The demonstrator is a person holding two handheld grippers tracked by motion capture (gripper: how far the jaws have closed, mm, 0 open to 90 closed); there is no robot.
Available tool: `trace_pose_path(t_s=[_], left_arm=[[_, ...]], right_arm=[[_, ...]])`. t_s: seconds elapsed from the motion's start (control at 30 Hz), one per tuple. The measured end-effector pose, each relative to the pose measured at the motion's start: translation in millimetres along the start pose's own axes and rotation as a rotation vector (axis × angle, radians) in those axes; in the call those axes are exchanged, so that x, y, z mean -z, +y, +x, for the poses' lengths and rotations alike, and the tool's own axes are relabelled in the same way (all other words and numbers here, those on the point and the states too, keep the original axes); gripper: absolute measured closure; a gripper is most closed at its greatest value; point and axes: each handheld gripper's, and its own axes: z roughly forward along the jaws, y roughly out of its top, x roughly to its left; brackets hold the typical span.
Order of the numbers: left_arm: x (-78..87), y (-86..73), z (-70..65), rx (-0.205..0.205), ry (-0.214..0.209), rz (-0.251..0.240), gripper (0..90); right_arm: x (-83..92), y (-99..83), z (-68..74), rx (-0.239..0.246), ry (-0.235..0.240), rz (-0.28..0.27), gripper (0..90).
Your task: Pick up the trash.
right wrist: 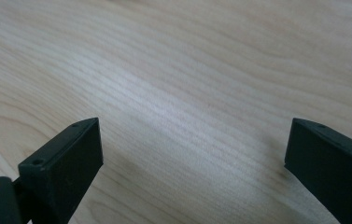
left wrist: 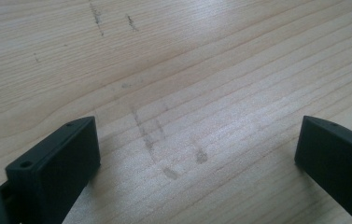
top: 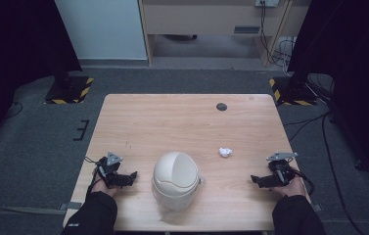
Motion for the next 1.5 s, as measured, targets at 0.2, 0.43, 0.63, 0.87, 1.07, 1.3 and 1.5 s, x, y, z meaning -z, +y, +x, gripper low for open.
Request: trace_pose_path(t_s=[0.2,0.43,0.63,0.87,1.07,1.3,1.5], left_arm=[[0.0,0.0,-0.2,0.001,0.001,0.0,0.0],[-0.1,0.2,-0.5,0.004,0.004,0.0,0.0],[-0.1,0.2,-0.7,0.006,0.004,0.001,0.0],[-0.2,0.3,-0.8,0.007,0.006,0.001,0.0],[-0.1,0.2,-0.9,0.006,0.006,0.001,0.0],[-0.1,0.2,-1.0,0.006,0.005,0.001,0.0],[0.0,0.2,-1.0,0.006,0.005,0.001,0.0]], right_arm=[[10.5,5.5,2.6,0.009,0.015,-0.073,4.1],[28.3,15.1,7.3,0.024,0.055,-0.184,4.4],[43.1,26.1,13.5,0.046,0.079,-0.269,4.5],[63.2,39.5,21.6,0.048,0.11,-0.373,3.6],[76.0,50.5,27.4,0.073,0.127,-0.435,3.6],[85.3,63.9,34.4,0.085,0.156,-0.488,3.9],[90.1,74.8,44.4,0.112,0.182,-0.51,3.9]])
